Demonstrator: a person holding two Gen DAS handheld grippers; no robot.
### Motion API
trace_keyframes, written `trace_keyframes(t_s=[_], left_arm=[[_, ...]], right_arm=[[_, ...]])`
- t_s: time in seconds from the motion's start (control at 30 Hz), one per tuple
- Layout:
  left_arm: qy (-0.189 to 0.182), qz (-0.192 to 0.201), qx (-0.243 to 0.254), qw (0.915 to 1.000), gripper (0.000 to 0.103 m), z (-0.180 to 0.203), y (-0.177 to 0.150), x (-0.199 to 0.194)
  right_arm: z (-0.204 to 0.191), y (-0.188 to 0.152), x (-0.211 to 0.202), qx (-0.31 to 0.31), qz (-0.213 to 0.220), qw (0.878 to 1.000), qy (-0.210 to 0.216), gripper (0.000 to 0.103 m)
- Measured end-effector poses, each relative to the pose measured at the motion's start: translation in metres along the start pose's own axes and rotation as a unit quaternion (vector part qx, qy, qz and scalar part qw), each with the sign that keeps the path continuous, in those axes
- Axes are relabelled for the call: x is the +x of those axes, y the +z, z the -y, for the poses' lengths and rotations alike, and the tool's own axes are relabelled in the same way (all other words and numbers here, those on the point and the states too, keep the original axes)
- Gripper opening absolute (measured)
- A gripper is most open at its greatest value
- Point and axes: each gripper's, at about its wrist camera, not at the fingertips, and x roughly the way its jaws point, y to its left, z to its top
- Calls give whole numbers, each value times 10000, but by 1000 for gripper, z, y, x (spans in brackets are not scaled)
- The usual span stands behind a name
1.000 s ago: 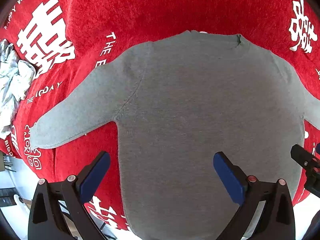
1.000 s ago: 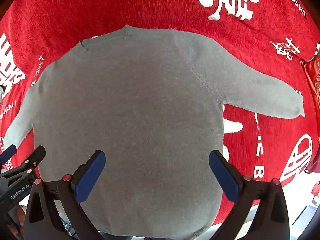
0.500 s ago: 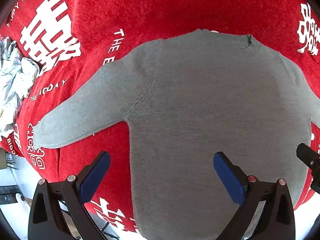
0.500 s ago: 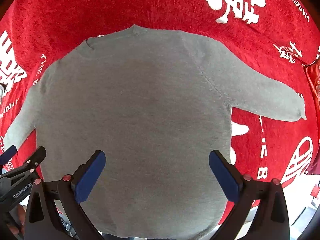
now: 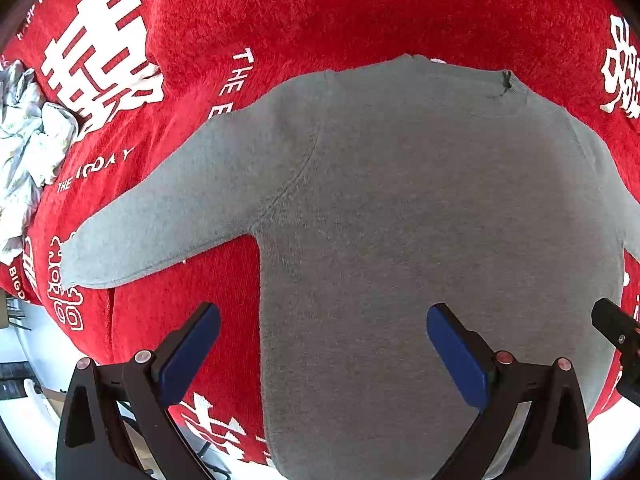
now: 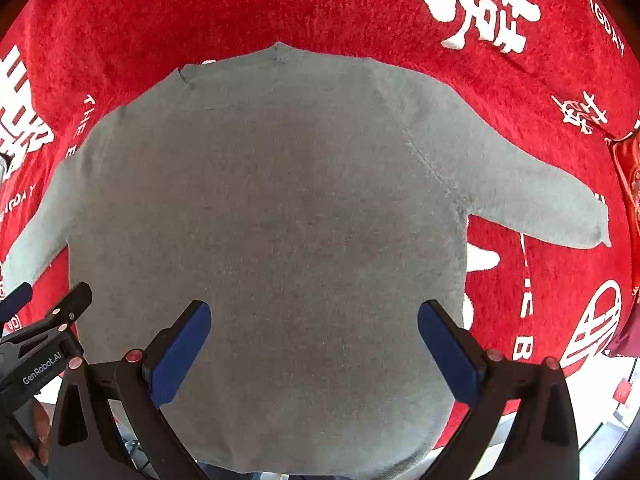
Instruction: Fold small clothes
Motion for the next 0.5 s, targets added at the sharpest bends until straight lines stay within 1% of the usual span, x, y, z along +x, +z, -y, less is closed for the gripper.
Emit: trace_keyframes(t_s=[0.5], left_arm=[[-73,-12,-93,9999,103,-13,-1,3]], right_arm=[[-12,1,-1,-88,30,10000,-16,103]])
